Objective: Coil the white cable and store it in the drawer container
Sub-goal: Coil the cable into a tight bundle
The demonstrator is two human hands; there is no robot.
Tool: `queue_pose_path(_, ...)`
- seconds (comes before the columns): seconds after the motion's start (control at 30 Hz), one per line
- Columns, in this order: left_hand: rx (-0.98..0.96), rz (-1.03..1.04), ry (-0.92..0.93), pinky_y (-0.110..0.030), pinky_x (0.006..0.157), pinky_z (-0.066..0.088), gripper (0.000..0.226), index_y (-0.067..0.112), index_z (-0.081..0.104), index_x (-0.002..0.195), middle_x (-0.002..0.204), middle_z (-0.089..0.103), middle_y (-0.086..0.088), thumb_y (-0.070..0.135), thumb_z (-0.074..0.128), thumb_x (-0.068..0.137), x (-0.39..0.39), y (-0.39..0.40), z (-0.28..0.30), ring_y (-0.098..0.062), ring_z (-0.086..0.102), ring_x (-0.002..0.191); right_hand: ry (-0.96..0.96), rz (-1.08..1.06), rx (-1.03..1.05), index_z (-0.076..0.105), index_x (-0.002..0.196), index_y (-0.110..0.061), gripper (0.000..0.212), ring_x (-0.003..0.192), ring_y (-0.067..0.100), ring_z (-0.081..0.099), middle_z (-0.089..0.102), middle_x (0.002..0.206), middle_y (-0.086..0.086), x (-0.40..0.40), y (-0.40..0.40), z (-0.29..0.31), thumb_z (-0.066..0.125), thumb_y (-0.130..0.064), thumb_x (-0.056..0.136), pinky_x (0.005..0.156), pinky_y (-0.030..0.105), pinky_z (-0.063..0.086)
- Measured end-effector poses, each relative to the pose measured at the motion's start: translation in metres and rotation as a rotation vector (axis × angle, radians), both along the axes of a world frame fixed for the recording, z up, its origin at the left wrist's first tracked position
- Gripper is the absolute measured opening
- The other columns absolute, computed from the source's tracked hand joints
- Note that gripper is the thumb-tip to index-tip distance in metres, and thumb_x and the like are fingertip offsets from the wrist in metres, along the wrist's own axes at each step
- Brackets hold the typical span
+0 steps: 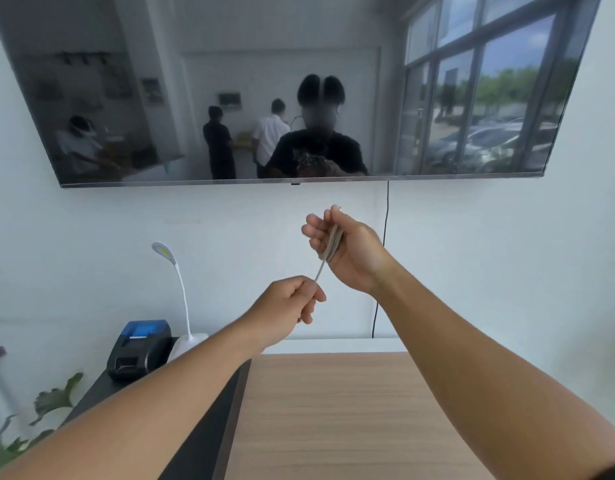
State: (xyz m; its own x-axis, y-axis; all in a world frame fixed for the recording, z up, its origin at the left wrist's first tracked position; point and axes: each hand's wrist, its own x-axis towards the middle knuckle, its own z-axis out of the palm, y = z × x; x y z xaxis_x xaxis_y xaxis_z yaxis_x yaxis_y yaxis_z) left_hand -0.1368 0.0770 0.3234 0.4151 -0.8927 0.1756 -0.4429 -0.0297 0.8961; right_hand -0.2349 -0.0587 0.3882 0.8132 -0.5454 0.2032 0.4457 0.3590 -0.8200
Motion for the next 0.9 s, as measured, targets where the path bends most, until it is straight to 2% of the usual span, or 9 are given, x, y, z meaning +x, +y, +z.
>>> queue_pose_path(0.13, 0.01, 0.01, 0.414, -0.042, 0.087, 0.056, 0.034, 0.019, 0.073, 0.089, 0.07, 0.056, 0.008, 0.048, 0.057, 0.098, 0.012, 0.003, 0.001, -0.014, 0.064, 0.072, -0.129, 0.204, 0.082, 0.057, 0.079, -0.014, 0.034, 0.051, 0.014, 0.053, 0.065, 0.076, 0.003, -0.009, 0.01, 0.01, 0.041, -0.026, 0.106, 0.056, 0.025, 0.041)
queue_pose_path(0.2, -0.059, -0.003, 0.646, -0.048, 0.088, 0.059, 0.033, 0.012, 0.071, 0.094, 0.071, 0.057, 0.003, 0.044, 0.065, 0.093, 0.016, 0.001, 0.008, -0.018, 0.064, 0.073, -0.146, 0.331, 0.068, 0.056, 0.073, -0.013, 0.031, 0.038, 0.012, 0.038, 0.057, 0.064, 0.002, -0.012, 0.015, 0.009, 0.043, -0.025, 0.099, 0.046, 0.025, 0.031)
queue_pose_path(0.3, -0.211, 0.024, 0.763, -0.039, 0.078, 0.062, 0.028, 0.007, 0.069, 0.095, 0.086, 0.062, -0.009, 0.033, 0.071, 0.088, 0.012, -0.004, 0.026, -0.025, 0.068, 0.083, -0.123, 0.441, 0.014, 0.053, 0.061, -0.014, 0.031, 0.032, 0.012, 0.019, 0.047, 0.05, -0.001, -0.014, 0.021, 0.004, 0.041, -0.025, 0.087, 0.039, 0.026, 0.018)
queue_pose_path(0.37, -0.293, 0.076, 0.755, -0.033, 0.074, 0.061, 0.034, 0.004, 0.069, 0.1, 0.095, 0.066, -0.016, 0.033, 0.075, 0.084, 0.007, -0.006, 0.036, -0.028, 0.069, 0.09, -0.085, 0.457, -0.016, 0.049, 0.057, -0.014, 0.032, 0.032, 0.013, 0.015, 0.042, 0.046, -0.002, -0.013, 0.024, -0.002, 0.037, -0.026, 0.084, 0.038, 0.025, 0.014)
queue_pose_path(0.5, -0.322, 0.148, 0.514, -0.038, 0.083, 0.062, 0.03, 0.002, 0.073, 0.105, 0.103, 0.076, -0.021, 0.03, 0.071, 0.093, -0.007, -0.006, 0.047, -0.028, 0.073, 0.089, -0.068, 0.494, -0.027, 0.047, 0.052, -0.015, 0.034, 0.031, 0.014, 0.014, 0.028, 0.044, -0.001, -0.014, 0.026, -0.012, 0.033, -0.026, 0.081, 0.036, 0.021, 0.015)
queue_pose_path(0.6, -0.343, 0.148, 0.413, -0.038, 0.088, 0.06, 0.02, 0.008, 0.078, 0.101, 0.101, 0.077, -0.017, 0.023, 0.064, 0.098, -0.018, -0.001, 0.049, -0.027, 0.073, 0.093, -0.065, 0.502, -0.023, 0.036, 0.053, -0.019, 0.026, 0.031, 0.014, 0.013, 0.021, 0.047, -0.001, -0.016, 0.024, -0.013, 0.033, -0.027, 0.077, 0.037, 0.021, 0.013)
queue_pose_path(0.67, -0.329, 0.096, 0.356, -0.04, 0.094, 0.058, 0.024, 0.01, 0.077, 0.108, 0.106, 0.077, -0.013, 0.019, 0.056, 0.103, -0.021, 0.002, 0.049, -0.029, 0.073, 0.102, -0.065, 0.511, -0.015, 0.031, 0.054, -0.019, 0.023, 0.032, 0.014, 0.013, 0.021, 0.046, -0.002, -0.018, 0.023, -0.014, 0.033, -0.027, 0.075, 0.038, 0.02, 0.013)
queue_pose_path(0.77, -0.279, -0.012, 0.384, -0.041, 0.101, 0.053, 0.029, 0.011, 0.073, 0.12, 0.115, 0.075, -0.014, 0.019, 0.048, 0.107, -0.021, 0.007, 0.051, -0.029, 0.07, 0.112, -0.059, 0.534, -0.012, 0.031, 0.053, -0.019, 0.023, 0.032, 0.014, 0.015, 0.023, 0.045, -0.002, -0.02, 0.02, -0.014, 0.033, -0.027, 0.075, 0.039, 0.019, 0.015)
queue_pose_path(0.9, -0.16, -0.085, 0.378, -0.039, 0.096, 0.054, 0.027, 0.025, 0.071, 0.125, 0.117, 0.075, -0.007, 0.028, 0.06, 0.101, -0.014, 0.01, 0.052, -0.025, 0.072, 0.108, -0.02, 0.558, 0.0, 0.032, 0.054, -0.02, 0.024, 0.032, 0.014, 0.015, 0.023, 0.045, -0.003, -0.023, 0.014, -0.015, 0.034, -0.028, 0.076, 0.038, 0.02, 0.014)
